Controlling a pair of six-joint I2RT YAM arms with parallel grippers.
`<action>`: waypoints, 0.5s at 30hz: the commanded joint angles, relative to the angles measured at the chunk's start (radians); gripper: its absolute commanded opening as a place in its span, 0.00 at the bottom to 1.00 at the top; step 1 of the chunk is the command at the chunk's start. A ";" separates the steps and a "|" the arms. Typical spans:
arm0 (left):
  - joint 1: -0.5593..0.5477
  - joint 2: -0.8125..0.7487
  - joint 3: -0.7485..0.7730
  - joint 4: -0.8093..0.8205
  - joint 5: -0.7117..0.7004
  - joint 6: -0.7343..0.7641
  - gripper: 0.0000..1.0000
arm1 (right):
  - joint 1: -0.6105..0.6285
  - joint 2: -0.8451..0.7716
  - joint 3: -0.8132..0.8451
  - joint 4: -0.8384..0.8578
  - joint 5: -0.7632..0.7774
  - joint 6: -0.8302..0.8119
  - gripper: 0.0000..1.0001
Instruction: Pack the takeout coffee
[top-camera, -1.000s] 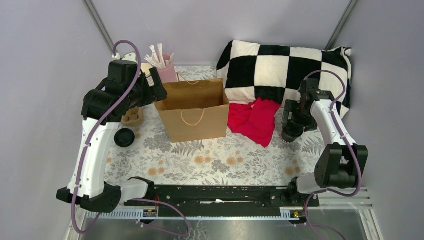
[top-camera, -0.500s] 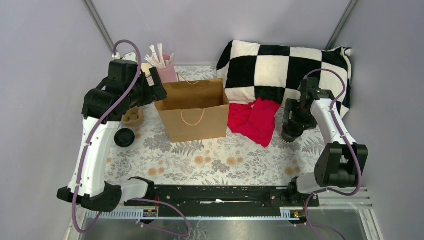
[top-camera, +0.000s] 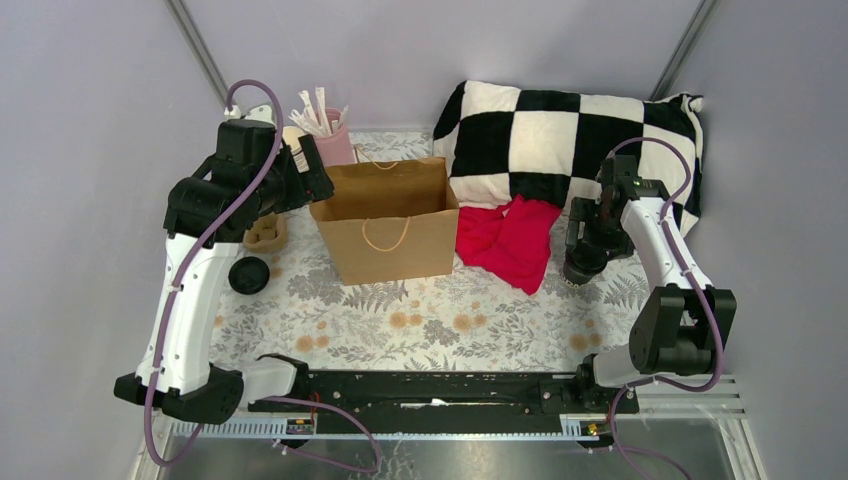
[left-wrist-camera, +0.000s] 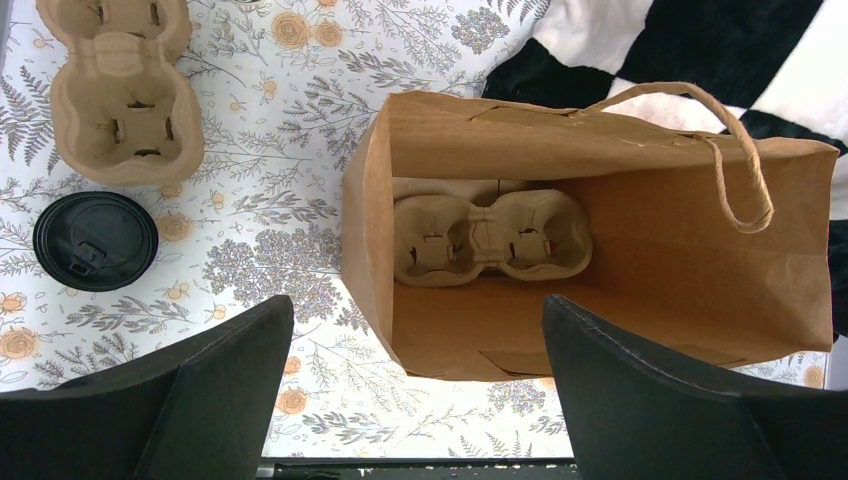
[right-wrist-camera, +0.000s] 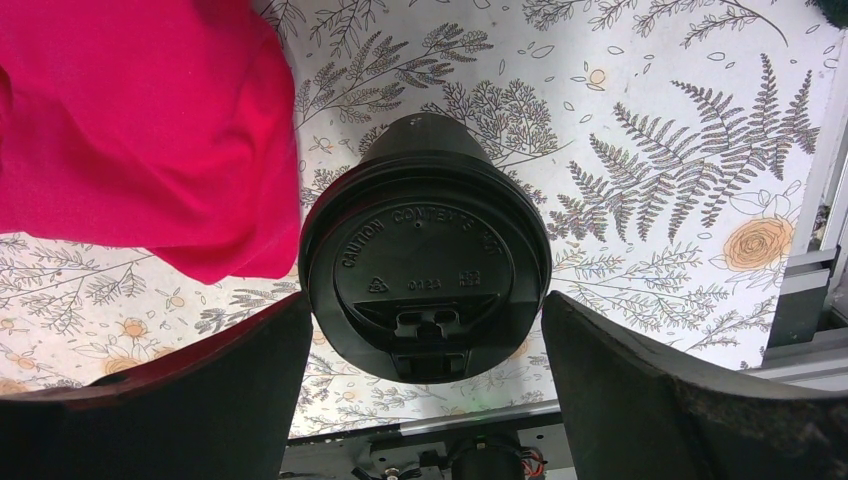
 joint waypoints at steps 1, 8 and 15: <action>0.007 -0.011 0.016 0.042 -0.006 0.009 0.98 | -0.001 0.005 0.012 0.009 -0.012 -0.019 0.91; 0.008 -0.013 0.012 0.042 -0.004 0.011 0.98 | -0.001 0.008 0.003 0.014 -0.020 -0.021 0.92; 0.010 -0.016 0.012 0.042 -0.007 0.011 0.98 | -0.001 0.026 0.005 0.017 -0.022 -0.022 0.90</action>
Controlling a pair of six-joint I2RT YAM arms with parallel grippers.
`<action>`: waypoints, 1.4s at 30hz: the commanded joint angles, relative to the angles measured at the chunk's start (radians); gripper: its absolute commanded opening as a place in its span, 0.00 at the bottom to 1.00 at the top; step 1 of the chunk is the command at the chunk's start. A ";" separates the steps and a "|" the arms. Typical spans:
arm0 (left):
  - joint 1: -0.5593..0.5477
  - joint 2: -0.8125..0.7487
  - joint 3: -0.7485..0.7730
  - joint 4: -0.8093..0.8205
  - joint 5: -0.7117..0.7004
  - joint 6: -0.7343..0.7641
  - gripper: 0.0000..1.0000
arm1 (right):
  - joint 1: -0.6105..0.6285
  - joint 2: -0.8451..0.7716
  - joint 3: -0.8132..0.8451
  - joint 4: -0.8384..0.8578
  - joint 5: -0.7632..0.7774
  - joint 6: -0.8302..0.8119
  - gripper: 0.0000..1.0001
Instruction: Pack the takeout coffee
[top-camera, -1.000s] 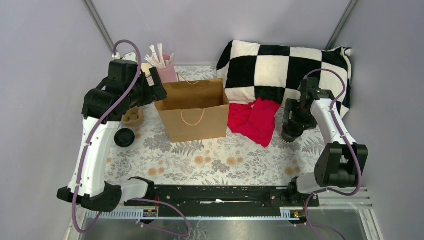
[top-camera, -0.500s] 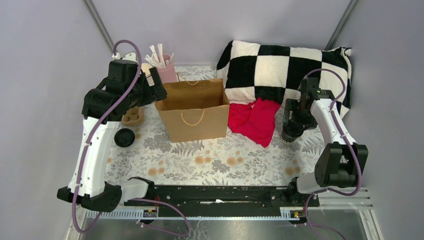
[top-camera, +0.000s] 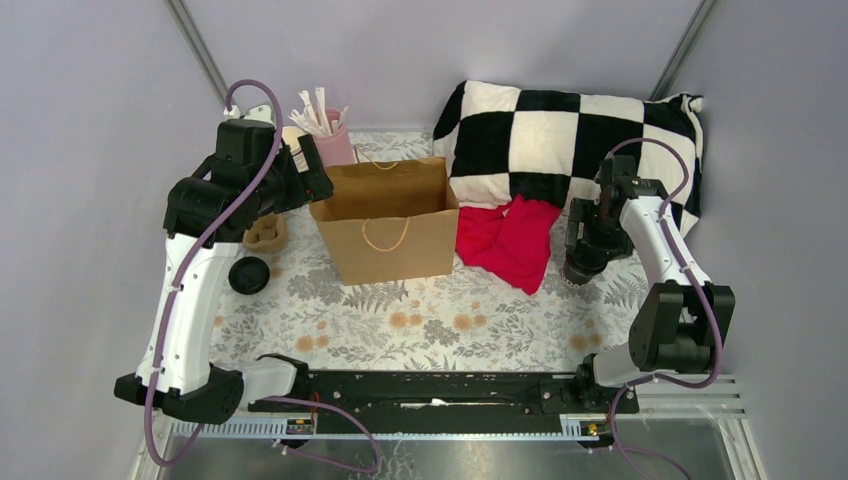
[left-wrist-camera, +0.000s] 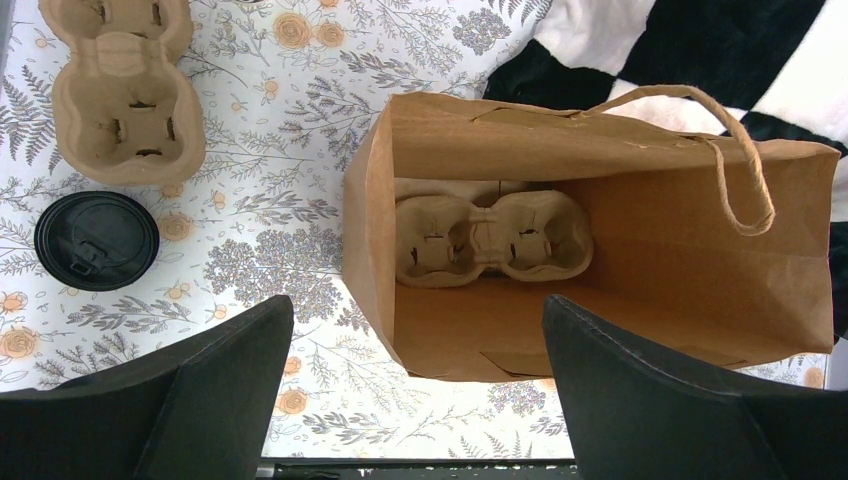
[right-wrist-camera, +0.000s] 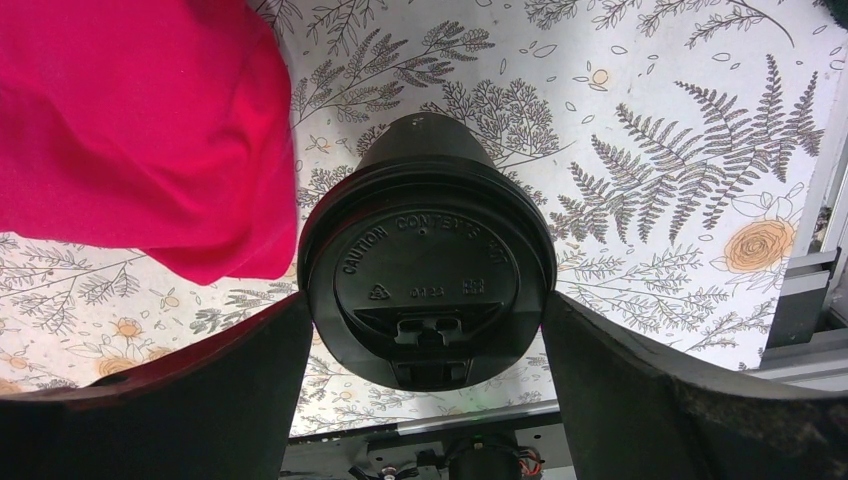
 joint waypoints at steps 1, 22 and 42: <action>0.007 -0.016 0.011 0.042 -0.006 0.011 0.99 | -0.001 0.019 0.007 0.016 -0.020 -0.014 0.90; 0.025 -0.010 0.028 -0.008 -0.121 -0.050 0.99 | -0.001 -0.123 0.114 -0.095 -0.033 0.037 0.74; 0.081 0.070 -0.074 0.051 -0.022 0.010 0.75 | 0.234 -0.177 0.764 0.041 -0.729 0.295 0.72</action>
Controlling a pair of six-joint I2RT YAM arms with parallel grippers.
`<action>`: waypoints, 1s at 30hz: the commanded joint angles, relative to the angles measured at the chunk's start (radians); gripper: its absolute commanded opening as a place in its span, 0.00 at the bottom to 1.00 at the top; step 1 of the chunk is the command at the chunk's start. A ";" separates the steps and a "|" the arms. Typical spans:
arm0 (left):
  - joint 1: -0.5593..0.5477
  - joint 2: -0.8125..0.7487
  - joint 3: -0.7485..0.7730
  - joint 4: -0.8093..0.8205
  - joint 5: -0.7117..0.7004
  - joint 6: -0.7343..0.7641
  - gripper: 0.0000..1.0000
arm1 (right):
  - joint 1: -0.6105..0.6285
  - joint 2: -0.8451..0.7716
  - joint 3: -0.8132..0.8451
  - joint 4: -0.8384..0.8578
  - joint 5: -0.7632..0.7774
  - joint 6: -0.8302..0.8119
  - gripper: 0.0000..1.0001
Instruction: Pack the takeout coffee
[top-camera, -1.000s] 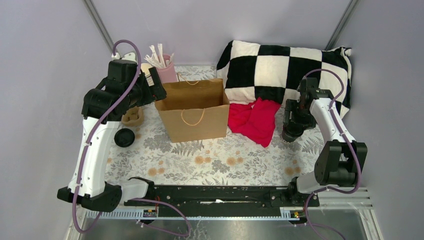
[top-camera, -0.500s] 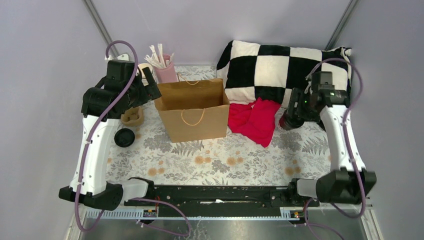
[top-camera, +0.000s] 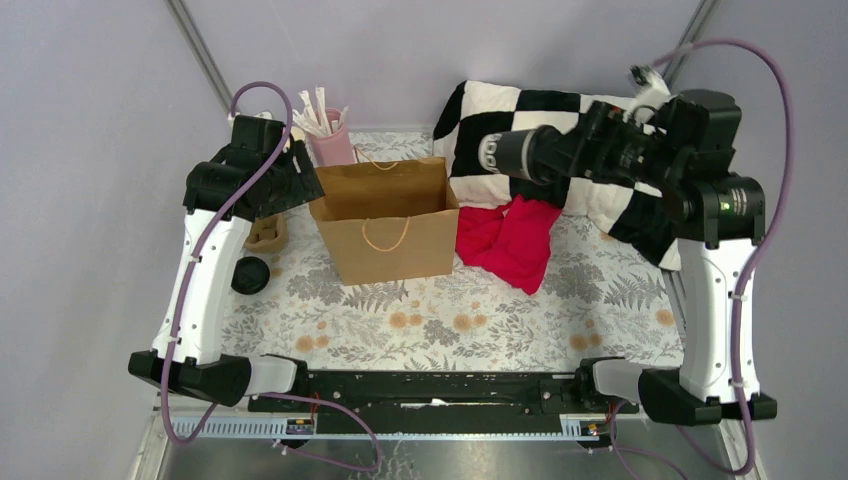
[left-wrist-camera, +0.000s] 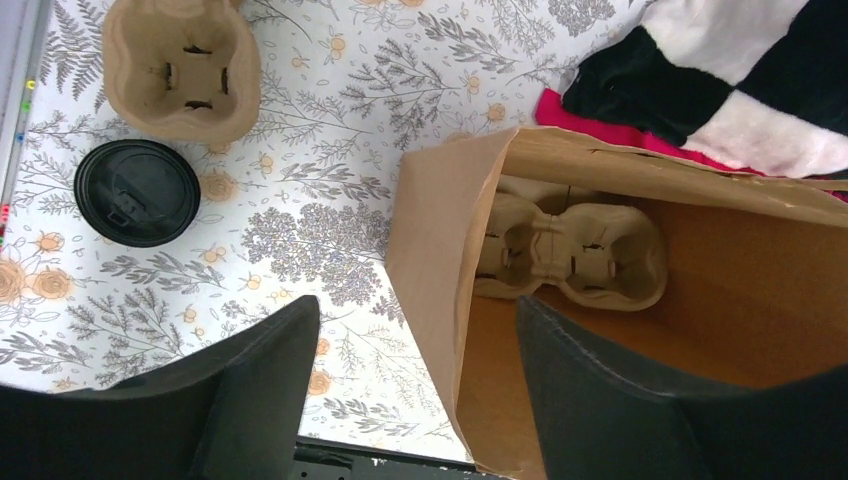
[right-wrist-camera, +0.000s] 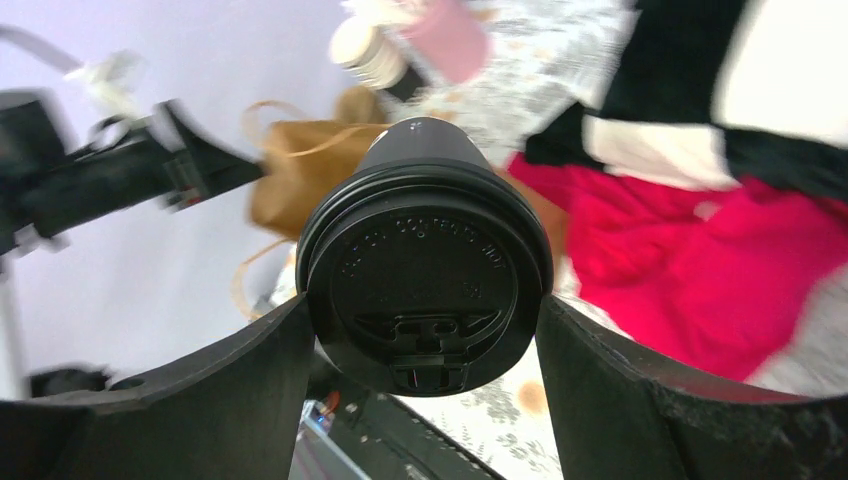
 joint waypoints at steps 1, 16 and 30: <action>0.003 -0.009 -0.033 0.086 0.042 0.057 0.72 | 0.192 0.110 0.194 0.023 -0.084 0.035 0.71; -0.016 0.002 -0.066 0.184 0.145 0.126 0.11 | 0.606 0.349 0.429 -0.074 0.112 -0.288 0.66; -0.051 -0.202 -0.214 0.305 0.271 0.167 0.00 | 0.878 0.394 0.468 -0.127 0.471 -0.521 0.63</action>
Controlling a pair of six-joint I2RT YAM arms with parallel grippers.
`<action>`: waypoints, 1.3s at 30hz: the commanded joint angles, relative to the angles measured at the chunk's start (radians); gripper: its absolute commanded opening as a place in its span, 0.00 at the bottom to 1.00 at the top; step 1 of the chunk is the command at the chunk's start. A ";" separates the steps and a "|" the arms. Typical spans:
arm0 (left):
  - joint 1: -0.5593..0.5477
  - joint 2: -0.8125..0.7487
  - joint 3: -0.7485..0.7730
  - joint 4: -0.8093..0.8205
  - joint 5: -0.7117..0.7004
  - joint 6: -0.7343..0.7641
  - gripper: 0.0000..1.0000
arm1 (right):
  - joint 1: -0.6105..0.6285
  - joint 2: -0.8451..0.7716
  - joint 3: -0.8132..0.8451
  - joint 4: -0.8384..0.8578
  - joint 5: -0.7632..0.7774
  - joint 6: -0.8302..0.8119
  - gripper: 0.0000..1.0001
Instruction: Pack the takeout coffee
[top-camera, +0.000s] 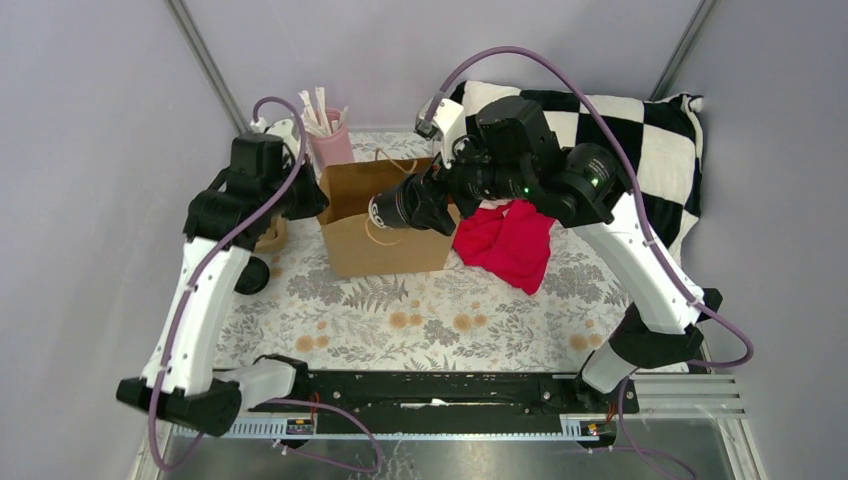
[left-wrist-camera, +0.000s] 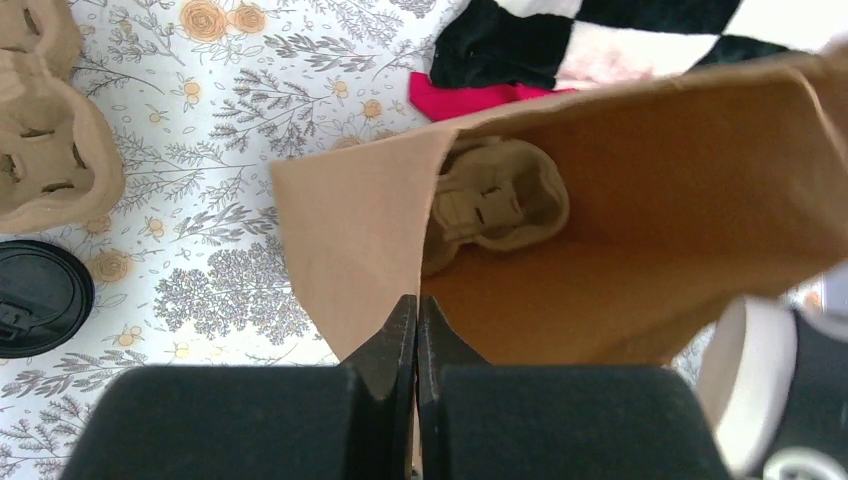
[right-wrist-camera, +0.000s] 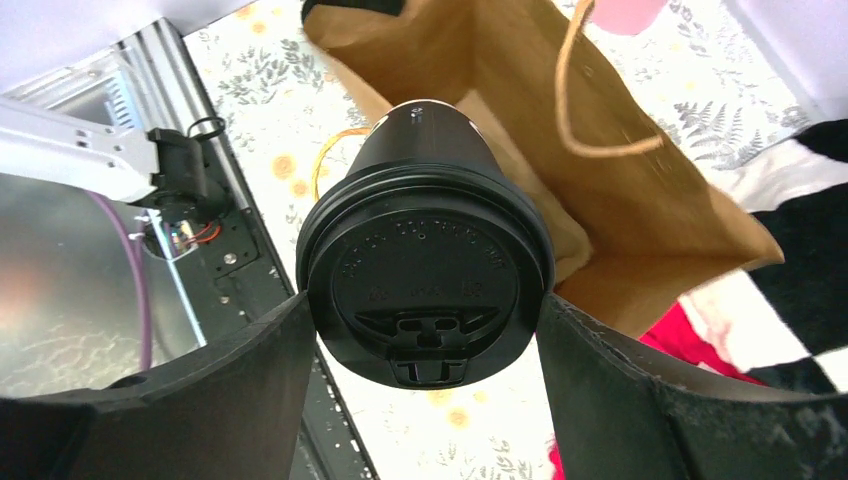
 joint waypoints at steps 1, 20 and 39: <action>-0.007 -0.117 -0.057 0.107 0.051 0.044 0.00 | 0.015 -0.018 0.049 0.017 0.074 -0.049 0.63; -0.008 -0.248 -0.252 0.240 0.061 0.080 0.00 | 0.092 -0.057 0.026 0.040 0.068 0.009 0.56; -0.009 -0.423 -0.424 0.240 0.110 0.069 0.00 | 0.135 0.094 0.065 0.060 0.189 -0.134 0.56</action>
